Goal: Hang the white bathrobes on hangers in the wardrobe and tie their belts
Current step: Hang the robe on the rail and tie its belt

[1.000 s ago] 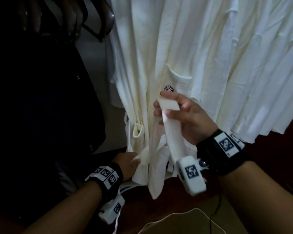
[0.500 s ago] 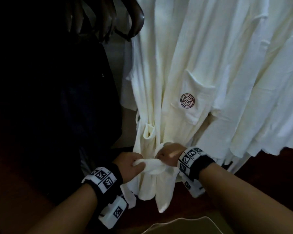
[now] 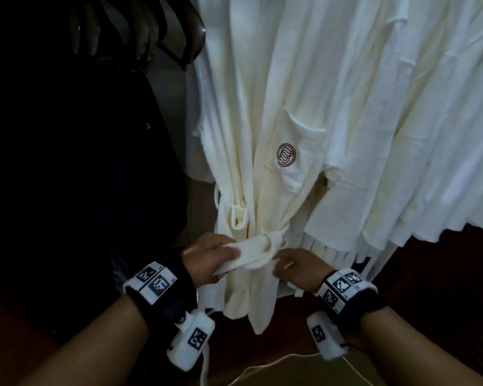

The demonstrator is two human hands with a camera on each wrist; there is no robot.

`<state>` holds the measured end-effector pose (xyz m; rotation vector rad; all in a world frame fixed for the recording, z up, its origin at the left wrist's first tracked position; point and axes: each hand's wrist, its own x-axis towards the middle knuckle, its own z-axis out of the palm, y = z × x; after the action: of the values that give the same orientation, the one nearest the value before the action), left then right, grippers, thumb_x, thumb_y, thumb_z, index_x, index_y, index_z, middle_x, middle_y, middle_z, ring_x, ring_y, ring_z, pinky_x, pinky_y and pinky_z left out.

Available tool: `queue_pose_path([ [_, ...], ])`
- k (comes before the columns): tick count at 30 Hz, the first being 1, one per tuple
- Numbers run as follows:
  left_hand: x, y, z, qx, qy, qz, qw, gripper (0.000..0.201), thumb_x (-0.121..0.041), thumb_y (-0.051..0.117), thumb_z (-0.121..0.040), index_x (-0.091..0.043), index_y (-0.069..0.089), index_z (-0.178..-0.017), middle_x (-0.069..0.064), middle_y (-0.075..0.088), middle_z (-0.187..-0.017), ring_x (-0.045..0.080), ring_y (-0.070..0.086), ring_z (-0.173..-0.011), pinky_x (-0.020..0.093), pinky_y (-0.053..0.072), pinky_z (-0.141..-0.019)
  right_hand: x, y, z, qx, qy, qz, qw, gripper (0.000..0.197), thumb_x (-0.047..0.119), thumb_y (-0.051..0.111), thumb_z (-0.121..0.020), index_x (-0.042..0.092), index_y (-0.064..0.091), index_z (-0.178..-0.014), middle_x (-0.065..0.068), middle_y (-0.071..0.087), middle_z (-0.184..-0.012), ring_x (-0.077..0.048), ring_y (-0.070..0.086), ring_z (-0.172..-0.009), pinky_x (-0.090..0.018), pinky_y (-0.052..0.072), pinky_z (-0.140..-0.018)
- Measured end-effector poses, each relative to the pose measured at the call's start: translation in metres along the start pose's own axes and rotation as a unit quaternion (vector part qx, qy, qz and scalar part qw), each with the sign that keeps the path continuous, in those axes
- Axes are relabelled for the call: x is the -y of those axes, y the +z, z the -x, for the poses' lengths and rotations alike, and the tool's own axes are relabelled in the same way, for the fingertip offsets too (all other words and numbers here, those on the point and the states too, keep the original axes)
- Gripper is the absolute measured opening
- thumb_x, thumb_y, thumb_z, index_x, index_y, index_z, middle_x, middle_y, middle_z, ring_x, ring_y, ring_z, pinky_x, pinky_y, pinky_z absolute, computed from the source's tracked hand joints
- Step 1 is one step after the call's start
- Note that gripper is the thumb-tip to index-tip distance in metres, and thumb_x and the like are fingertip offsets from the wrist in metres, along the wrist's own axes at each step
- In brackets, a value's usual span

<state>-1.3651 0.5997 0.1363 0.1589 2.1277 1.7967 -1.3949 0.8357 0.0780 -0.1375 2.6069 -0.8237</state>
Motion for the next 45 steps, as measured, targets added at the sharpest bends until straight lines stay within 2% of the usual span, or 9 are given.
queue_pose_path([
  [4, -0.024, 0.009, 0.000, 0.041, 0.002, 0.050, 0.998, 0.016, -0.014, 0.064, -0.074, -0.001, 0.057, -0.069, 0.005, 0.042, -0.037, 0.010, 0.035, -0.026, 0.010, 0.026, -0.034, 0.014, 0.022, 0.001, -0.060, -0.084, -0.288, 0.952, 0.056, 0.039, 0.073, -0.082, 0.033, 0.047, -0.131, 0.011, 0.058, -0.123, -0.005, 0.057, -0.108, -0.020, 0.046, -0.089],
  [7, -0.032, 0.010, 0.000, 0.056, 0.019, 0.069, 0.996, 0.015, -0.017, 0.060, -0.071, -0.008, 0.062, -0.058, 0.008, 0.042, -0.037, 0.012, 0.034, -0.026, 0.010, 0.026, -0.034, 0.025, 0.024, -0.001, -0.131, -0.123, -0.328, 0.927, 0.040, 0.028, 0.068, -0.080, 0.024, 0.054, -0.117, 0.010, 0.062, -0.106, -0.004, 0.060, -0.093, -0.012, 0.049, -0.078],
  [9, -0.035, 0.008, 0.000, 0.057, 0.028, 0.063, 0.996, 0.018, -0.019, 0.060, -0.072, -0.005, 0.061, -0.060, 0.010, 0.041, -0.040, 0.013, 0.032, -0.029, 0.010, 0.025, -0.035, 0.030, 0.021, -0.003, -0.159, -0.122, -0.334, 0.921, 0.039, 0.031, 0.063, -0.077, 0.020, 0.058, -0.114, 0.008, 0.064, -0.104, -0.004, 0.062, -0.092, -0.022, 0.052, -0.084],
  [15, -0.041, -0.002, -0.010, 0.017, 0.087, 0.007, 0.996, 0.022, -0.026, 0.058, -0.077, -0.006, 0.057, -0.067, 0.008, 0.042, -0.049, 0.013, 0.035, -0.036, 0.016, 0.027, -0.038, 0.055, 0.015, 0.002, -0.060, -0.106, -0.412, 0.903, 0.012, 0.003, 0.053, -0.082, 0.008, 0.064, -0.082, 0.002, 0.051, -0.053, -0.015, 0.047, -0.049, -0.027, 0.039, -0.051],
  [20, -0.039, -0.018, -0.032, -0.062, 0.188, -0.194, 0.961, 0.020, -0.037, 0.055, -0.082, -0.019, 0.061, -0.088, 0.001, 0.057, -0.072, 0.008, 0.053, -0.061, 0.020, 0.043, -0.058, 0.056, 0.012, 0.021, -0.013, -0.111, -0.304, 0.946, 0.041, 0.052, 0.039, -0.098, 0.018, 0.063, -0.094, 0.007, 0.042, -0.051, -0.008, 0.036, -0.041, -0.020, 0.028, -0.040],
  [24, -0.042, -0.025, -0.046, -0.080, 0.244, -0.296, 0.920, 0.008, -0.021, 0.061, -0.089, -0.015, 0.057, -0.092, -0.001, 0.058, -0.079, -0.003, 0.054, -0.070, 0.006, 0.038, -0.063, 0.046, -0.006, 0.031, -0.043, -0.132, -0.282, 0.949, 0.056, 0.046, 0.036, -0.102, 0.006, 0.067, -0.076, 0.002, 0.044, -0.049, -0.015, 0.039, -0.042, -0.023, 0.034, -0.044],
  [30, -0.037, -0.023, -0.062, -0.111, 0.250, -0.322, 0.906, 0.030, -0.012, 0.063, -0.087, -0.020, 0.052, -0.114, -0.004, 0.056, -0.082, -0.001, 0.055, -0.074, 0.009, 0.037, -0.064, 0.037, -0.021, 0.024, -0.143, -0.073, -0.245, 0.956, 0.018, 0.033, 0.047, -0.100, 0.022, 0.060, -0.105, 0.005, 0.052, -0.063, -0.001, 0.045, -0.042, -0.018, 0.035, -0.043],
  [35, -0.046, -0.044, -0.085, -0.161, 0.172, -0.511, 0.826, 0.016, -0.018, 0.059, -0.088, -0.017, 0.057, -0.103, 0.006, 0.065, -0.103, 0.026, 0.061, -0.097, 0.027, 0.040, -0.080, 0.024, -0.041, 0.026, -0.203, -0.092, -0.147, 0.964, 0.028, 0.039, 0.048, -0.099, 0.024, 0.064, -0.081, 0.012, 0.057, -0.068, -0.003, 0.053, -0.064, -0.025, 0.040, -0.065],
  [45, -0.048, -0.096, -0.153, -0.255, -0.034, -0.548, 0.796, 0.018, -0.014, 0.062, -0.082, -0.016, 0.056, -0.099, 0.013, 0.063, -0.108, 0.031, 0.060, -0.107, 0.036, 0.043, -0.093, -0.082, -0.106, 0.046, -0.387, 0.090, -0.168, 0.902, 0.036, 0.032, 0.048, -0.100, 0.009, 0.063, -0.078, -0.008, 0.062, -0.078, -0.029, 0.058, -0.085, -0.031, 0.037, -0.075],
])
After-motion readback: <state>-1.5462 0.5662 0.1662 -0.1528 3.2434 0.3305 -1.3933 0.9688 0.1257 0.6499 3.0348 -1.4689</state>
